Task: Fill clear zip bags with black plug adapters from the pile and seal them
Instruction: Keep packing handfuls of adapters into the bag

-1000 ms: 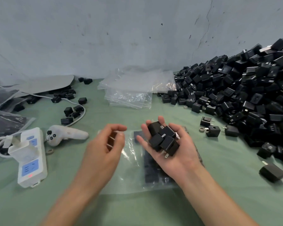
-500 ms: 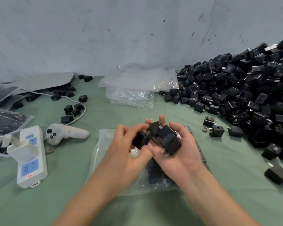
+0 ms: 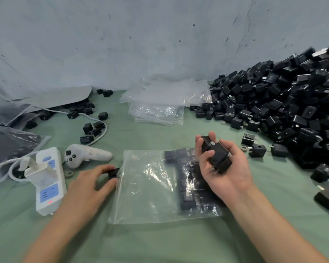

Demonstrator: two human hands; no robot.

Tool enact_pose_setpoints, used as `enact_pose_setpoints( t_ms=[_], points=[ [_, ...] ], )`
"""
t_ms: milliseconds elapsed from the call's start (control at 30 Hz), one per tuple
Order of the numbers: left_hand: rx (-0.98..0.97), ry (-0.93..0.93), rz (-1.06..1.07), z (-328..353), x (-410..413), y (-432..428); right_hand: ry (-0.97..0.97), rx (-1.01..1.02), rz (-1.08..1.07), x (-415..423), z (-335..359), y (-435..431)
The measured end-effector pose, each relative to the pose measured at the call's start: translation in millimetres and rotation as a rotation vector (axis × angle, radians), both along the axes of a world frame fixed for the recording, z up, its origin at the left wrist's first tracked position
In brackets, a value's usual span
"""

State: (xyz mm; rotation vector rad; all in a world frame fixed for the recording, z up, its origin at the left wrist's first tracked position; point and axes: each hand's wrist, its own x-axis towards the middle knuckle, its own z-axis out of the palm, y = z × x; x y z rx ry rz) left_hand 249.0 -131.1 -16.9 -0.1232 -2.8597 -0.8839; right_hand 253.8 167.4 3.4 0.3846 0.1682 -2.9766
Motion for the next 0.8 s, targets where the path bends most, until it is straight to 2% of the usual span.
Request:
enact_pose_setpoints(
  t_ms=[100,267,367,433,500,533,633,800],
  points=[
    [0.02,0.049,-0.096,-1.1,-0.3,13.5,-0.009,0.014,-0.009,-1.0,-5.2,2.3],
    [0.156,-0.004,-0.217,-2.8,-6.2,30.7,-0.01,0.038,-0.014,-2.2,-12.0,2.9],
    [0.297,-0.044,-0.161,2.4,-12.7,27.8,0.003,0.053,-0.008,-1.9,-13.7,2.5],
    [0.557,-0.12,-0.02,6.6,-17.2,24.9,0.012,0.061,-0.01,-2.2,-14.0,2.2],
    [0.831,-0.274,0.087,9.8,-18.9,28.5,0.017,0.071,-0.012,-2.6,-13.4,2.0],
    [0.901,-0.348,0.107,9.3,-20.0,31.4,0.017,0.073,-0.012,-2.7,-13.2,1.9],
    [0.985,-0.511,0.111,7.2,-21.2,40.3,0.019,0.068,-0.007,-2.4,-13.2,1.5],
    [1.196,-0.68,-0.003,8.0,-25.0,50.6,0.007,0.076,0.001,-2.5,-13.5,1.1]
  ],
)
